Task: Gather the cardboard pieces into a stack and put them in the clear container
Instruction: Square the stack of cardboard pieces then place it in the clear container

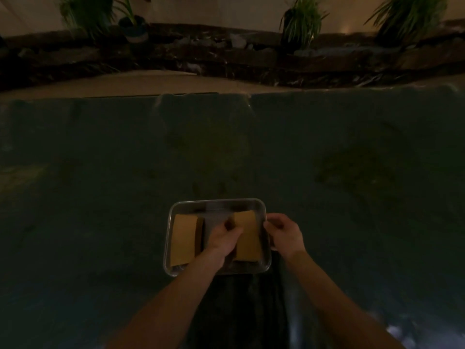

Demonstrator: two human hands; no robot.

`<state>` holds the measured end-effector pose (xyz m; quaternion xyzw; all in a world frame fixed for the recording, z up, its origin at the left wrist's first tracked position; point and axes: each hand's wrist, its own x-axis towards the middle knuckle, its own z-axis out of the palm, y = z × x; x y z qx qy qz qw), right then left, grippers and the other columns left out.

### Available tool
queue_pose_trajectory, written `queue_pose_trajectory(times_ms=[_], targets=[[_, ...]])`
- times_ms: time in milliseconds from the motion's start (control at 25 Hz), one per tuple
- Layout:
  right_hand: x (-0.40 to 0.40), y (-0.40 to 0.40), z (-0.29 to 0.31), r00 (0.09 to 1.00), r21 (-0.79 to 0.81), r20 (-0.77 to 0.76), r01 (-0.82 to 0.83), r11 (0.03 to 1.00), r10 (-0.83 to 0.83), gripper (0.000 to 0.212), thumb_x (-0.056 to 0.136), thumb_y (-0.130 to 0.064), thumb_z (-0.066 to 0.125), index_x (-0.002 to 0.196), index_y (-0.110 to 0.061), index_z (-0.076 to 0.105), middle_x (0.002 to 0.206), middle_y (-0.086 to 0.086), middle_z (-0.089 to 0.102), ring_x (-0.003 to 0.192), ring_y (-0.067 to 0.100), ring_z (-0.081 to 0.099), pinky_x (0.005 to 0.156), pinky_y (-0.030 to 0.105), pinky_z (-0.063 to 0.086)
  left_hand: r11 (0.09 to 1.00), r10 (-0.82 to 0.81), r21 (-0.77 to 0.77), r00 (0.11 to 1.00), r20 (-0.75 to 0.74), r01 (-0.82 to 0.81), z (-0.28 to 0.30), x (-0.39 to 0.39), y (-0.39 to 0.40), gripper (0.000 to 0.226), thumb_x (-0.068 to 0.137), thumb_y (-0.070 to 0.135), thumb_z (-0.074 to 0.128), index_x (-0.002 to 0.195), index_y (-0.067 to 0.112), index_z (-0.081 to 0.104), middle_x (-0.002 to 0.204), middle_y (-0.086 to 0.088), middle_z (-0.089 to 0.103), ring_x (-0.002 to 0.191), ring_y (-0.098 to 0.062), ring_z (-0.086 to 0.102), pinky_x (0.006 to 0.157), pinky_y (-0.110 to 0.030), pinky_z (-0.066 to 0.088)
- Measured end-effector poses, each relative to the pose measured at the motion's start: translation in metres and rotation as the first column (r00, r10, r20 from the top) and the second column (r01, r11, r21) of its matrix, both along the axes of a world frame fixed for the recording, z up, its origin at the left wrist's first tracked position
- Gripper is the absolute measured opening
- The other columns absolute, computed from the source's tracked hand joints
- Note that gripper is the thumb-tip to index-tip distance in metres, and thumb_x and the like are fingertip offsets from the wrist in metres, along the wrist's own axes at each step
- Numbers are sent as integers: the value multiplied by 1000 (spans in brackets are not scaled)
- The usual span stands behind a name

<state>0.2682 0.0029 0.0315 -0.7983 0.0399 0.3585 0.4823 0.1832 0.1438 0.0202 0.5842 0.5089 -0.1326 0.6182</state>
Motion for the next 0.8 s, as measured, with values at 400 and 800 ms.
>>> queue_pose_trajectory(times_ms=[400,800], targets=[[0,0,-11,998,33,64,-10,999,7,15,93,-22,60,99,-35,65,101,-8,69,92,13,67,80,44,61,981,-116,161,993,17,112,-18,8,-17,4,95,37,56,93,39,52,93,12,55,81,-4,48,82,-32,36],[-2,1,-13,995,55,102,12,998,-18,17,92,-19,62,94,-36,65,94,-10,69,89,13,67,80,49,60,871,-205,443,977,-60,210,-24,11,-30,24,100,36,48,93,18,63,95,-1,65,89,-14,61,85,-32,50]])
